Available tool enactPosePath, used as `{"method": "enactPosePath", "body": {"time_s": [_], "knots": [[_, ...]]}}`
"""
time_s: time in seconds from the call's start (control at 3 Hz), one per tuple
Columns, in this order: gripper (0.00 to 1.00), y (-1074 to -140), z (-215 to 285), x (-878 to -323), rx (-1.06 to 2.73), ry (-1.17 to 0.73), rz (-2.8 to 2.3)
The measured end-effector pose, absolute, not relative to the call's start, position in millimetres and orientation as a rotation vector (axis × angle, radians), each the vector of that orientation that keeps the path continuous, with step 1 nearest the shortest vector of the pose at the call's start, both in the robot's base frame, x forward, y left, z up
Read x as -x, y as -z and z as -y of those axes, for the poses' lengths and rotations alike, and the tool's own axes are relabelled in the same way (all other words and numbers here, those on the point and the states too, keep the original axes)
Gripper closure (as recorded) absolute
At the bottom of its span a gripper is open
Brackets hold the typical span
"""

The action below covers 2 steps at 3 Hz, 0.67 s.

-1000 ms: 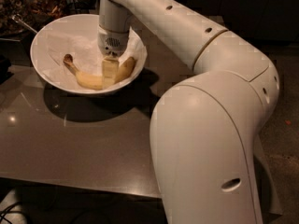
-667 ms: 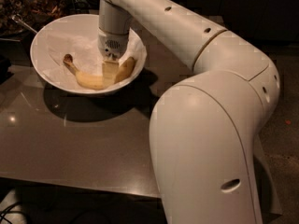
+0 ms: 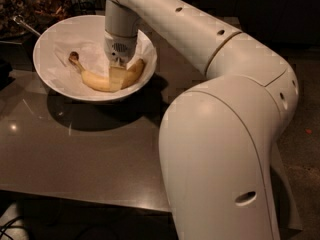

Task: Pick banana from white bowl

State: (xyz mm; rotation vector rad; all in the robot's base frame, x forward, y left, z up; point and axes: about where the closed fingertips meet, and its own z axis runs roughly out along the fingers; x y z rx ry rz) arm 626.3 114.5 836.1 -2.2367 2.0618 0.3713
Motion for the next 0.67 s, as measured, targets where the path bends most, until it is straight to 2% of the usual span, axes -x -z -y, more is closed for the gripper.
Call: {"method": "enactPosePath", "body": {"time_s": [0.67], "knots": [[1.00,-850.0,-114.8,-620.8,2.210,-0.312,-2.040]]}}
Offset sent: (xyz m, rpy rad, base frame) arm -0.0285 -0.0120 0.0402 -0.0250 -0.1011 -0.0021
